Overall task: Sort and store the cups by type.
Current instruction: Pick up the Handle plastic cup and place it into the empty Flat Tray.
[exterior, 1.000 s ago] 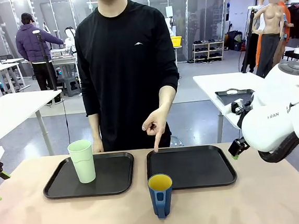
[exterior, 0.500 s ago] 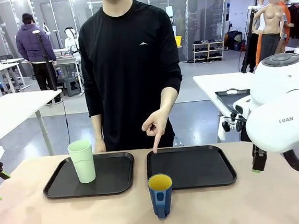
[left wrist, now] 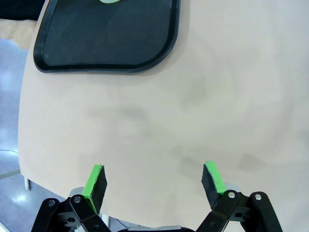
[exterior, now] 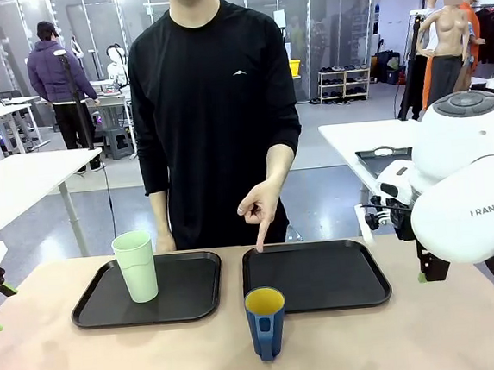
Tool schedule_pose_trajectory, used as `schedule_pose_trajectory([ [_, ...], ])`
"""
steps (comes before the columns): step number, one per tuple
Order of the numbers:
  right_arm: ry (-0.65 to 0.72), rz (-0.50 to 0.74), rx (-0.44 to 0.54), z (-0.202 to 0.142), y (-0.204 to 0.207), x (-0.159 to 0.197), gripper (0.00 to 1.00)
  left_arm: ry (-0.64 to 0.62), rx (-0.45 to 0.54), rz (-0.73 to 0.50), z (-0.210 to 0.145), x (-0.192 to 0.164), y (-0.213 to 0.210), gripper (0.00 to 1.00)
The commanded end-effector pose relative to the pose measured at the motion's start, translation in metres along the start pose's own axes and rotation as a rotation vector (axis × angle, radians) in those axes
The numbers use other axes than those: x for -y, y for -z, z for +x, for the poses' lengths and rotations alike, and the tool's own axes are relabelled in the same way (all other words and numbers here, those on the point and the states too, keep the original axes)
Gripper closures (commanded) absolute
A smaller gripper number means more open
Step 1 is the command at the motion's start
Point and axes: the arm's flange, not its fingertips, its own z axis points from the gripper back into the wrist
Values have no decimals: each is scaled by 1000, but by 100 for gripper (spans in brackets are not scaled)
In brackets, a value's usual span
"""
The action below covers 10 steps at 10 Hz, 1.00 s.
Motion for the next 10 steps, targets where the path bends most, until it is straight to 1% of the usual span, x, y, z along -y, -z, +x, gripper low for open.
schedule_pose_trajectory([
  [1, 21, 11, -30, -1, 1, 1, 0, 16, 26, 13, -2, -2, -1, 0],
  [3, 21, 11, -30, -1, 1, 1, 0, 16, 26, 13, -2, -2, -1, 0],
  [4, 4, 8, -8, -2, 0, 0, 0, 16, 26, 13, -2, -2, -1, 0],
  [5, -71, 100, 76, 2, 17, -2, 0, 16, 26, 13, -2, -2, -1, 0],
  [6, -114, 144, 177, 6, 33, -4, 0, 16, 26, 13, -2, -2, -1, 0],
  [7, -128, 167, 234, 9, 48, -6, 0, 16, 26, 13, -2, -2, -1, 0],
  [8, -138, 192, 311, 15, 61, -10, 0, 16, 26, 13, -2, -2, -1, 0],
  [10, -175, 237, 492, 32, 83, -17, 0, 16, 26, 13, -2, -2, -1, 0],
])
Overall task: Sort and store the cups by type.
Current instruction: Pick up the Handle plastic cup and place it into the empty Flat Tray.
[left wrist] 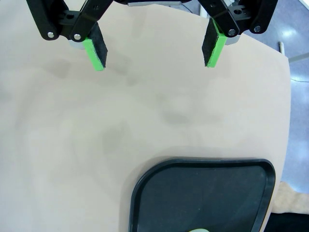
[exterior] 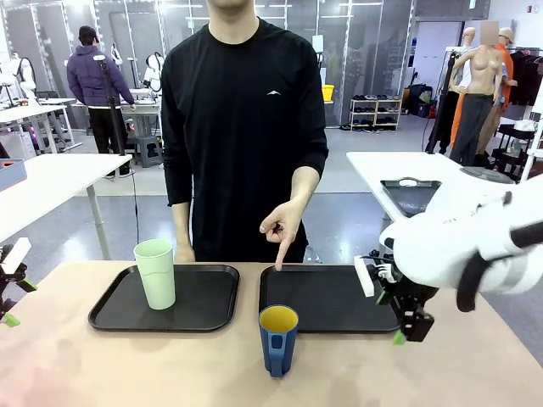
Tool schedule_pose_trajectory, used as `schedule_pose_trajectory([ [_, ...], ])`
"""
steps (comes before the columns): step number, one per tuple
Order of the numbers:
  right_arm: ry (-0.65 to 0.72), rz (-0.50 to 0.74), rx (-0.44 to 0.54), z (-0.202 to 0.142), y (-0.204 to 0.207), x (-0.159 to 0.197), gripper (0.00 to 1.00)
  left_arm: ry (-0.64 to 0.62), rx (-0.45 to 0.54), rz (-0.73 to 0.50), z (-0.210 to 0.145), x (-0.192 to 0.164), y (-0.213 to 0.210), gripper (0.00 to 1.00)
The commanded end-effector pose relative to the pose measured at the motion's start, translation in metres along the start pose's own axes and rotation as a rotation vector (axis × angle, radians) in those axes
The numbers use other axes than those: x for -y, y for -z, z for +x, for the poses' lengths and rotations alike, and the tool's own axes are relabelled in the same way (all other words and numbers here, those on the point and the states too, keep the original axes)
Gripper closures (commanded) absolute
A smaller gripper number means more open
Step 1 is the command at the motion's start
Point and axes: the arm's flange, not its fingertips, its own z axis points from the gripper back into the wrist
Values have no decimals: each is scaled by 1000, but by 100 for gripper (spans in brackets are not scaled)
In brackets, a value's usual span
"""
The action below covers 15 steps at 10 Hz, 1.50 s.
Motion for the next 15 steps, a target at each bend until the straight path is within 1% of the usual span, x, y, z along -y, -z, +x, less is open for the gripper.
schedule_pose_trajectory([
  [1, -46, 50, 205, -5, 26, 4, 0, 15, 26, 13, -2, -2, -1, 0],
  [2, -57, 54, 274, -1, 38, 5, 0, 15, 26, 13, -2, -2, -1, 0],
  [3, -65, 47, 366, 3, 49, 5, 0, 15, 26, 13, -2, -2, -1, 0],
  [4, -74, 47, 416, 6, 64, 6, 0, 15, 26, 13, -2, -2, -1, 0],
  [6, -87, 33, 552, 14, 88, 7, 0, 15, 26, 13, -2, -2, -1, 0],
  [9, -59, -35, 705, 20, 120, 9, 0, 15, 26, 13, -2, -2, -1, 0],
  [12, -29, -22, 838, 19, 137, 7, 0, 15, 26, 13, -2, -2, -1, 0],
  [13, -28, -2, 912, 18, 139, 6, 0, 15, 26, 13, -2, -2, -1, 0],
  [15, -14, -8, 898, 17, 140, 5, 0, 15, 26, 13, -2, -2, -1, 0],
])
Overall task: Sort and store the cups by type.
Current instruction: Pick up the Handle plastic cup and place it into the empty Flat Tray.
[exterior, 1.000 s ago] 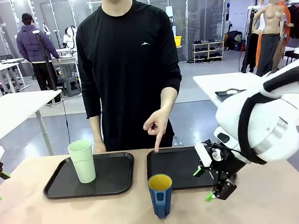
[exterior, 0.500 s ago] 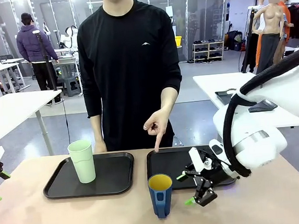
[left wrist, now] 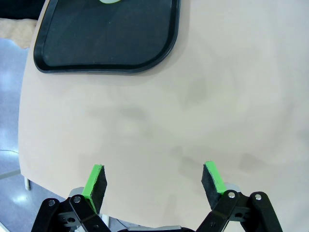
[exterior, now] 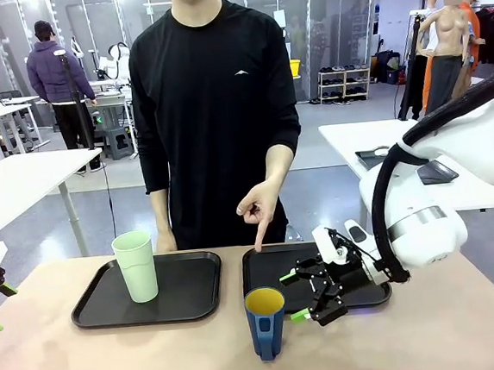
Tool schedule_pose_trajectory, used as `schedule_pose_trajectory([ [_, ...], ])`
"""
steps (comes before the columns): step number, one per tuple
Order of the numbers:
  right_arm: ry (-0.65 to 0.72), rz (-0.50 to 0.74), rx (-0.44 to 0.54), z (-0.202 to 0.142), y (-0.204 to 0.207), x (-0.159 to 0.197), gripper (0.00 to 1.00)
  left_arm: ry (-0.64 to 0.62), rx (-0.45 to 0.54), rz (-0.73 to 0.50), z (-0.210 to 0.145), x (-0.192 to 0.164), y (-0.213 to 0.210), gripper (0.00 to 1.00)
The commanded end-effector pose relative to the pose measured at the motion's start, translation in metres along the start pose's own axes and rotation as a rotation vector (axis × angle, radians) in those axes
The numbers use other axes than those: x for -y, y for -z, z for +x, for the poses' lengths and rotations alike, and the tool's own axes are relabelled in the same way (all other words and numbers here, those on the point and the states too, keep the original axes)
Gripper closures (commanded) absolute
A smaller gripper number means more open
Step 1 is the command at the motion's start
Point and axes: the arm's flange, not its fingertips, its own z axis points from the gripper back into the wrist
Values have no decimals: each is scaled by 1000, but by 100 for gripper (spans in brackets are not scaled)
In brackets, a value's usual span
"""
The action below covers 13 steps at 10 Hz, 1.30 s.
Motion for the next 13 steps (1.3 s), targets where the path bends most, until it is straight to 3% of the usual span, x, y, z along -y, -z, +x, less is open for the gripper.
schedule_pose_trajectory([
  [1, -7, 6, 23, -40, 12, -23, 0, 15, 26, 13, -2, -2, -1, 0],
  [2, 0, 0, 0, 0, 0, 0, 0, 15, 26, 13, -2, -2, -1, 0],
  [7, 7, 2, 6, -3, -1, -1, 0, 15, 26, 13, -2, -2, -1, 0],
  [13, 69, 100, 29, -2, 16, 3, 0, 15, 26, 13, -2, -2, -1, 0],
])
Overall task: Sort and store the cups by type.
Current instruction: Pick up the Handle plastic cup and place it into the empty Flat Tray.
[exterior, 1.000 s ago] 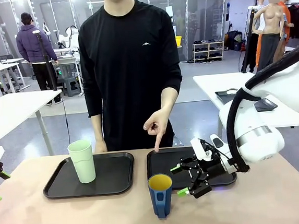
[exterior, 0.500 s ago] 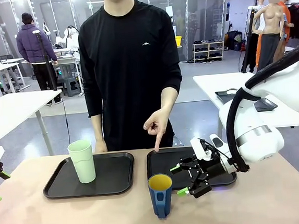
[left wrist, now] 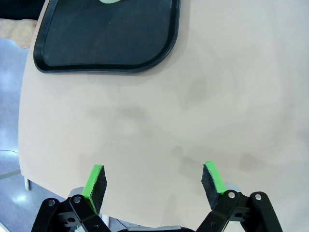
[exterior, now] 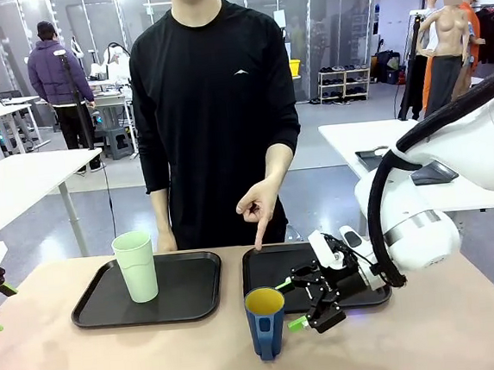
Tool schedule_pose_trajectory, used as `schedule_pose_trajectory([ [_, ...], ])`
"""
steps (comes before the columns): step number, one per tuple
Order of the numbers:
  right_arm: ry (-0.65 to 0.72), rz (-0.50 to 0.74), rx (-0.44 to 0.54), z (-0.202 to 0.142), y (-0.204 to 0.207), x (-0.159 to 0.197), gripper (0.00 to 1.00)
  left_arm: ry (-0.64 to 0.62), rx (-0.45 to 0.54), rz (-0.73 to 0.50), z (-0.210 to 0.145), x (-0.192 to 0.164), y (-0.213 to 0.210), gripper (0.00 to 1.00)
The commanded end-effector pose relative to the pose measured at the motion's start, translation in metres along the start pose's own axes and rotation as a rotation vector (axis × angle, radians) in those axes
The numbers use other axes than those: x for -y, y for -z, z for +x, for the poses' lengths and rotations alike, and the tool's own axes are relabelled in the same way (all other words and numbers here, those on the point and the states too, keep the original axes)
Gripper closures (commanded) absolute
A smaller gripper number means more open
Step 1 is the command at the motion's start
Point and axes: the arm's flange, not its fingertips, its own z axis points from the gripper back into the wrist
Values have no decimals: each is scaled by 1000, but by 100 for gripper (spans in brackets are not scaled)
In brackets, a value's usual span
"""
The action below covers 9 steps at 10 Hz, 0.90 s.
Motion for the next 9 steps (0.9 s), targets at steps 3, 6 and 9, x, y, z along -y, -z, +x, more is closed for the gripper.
schedule_pose_trajectory([
  [3, 41, 58, 43, 1, 7, 10, 0, 15, 26, 13, -2, -2, -1, 0],
  [6, 49, 77, 34, -1, 16, 13, 0, 15, 26, 13, -2, -2, -1, 0],
  [9, 53, 107, 46, -2, 26, 16, 0, 15, 26, 13, -2, -2, -1, 0],
])
